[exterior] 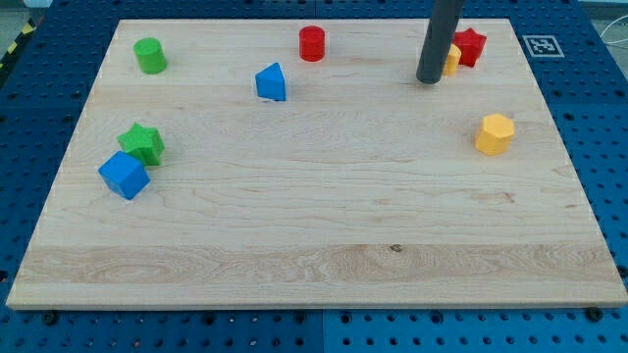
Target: Push the yellow heart slightly down
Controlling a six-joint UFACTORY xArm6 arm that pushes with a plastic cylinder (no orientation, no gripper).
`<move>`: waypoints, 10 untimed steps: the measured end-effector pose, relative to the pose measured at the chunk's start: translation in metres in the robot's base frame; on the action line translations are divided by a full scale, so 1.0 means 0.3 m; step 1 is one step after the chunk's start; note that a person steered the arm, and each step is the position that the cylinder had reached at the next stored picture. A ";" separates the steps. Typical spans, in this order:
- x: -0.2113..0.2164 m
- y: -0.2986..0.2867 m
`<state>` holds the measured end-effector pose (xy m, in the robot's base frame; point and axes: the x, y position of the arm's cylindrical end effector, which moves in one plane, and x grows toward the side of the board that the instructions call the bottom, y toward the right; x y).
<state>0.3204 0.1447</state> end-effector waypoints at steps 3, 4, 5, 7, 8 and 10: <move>-0.075 -0.061; -0.155 -0.040; -0.217 -0.019; -0.247 0.050; -0.247 0.052; -0.137 0.070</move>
<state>0.2795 0.1658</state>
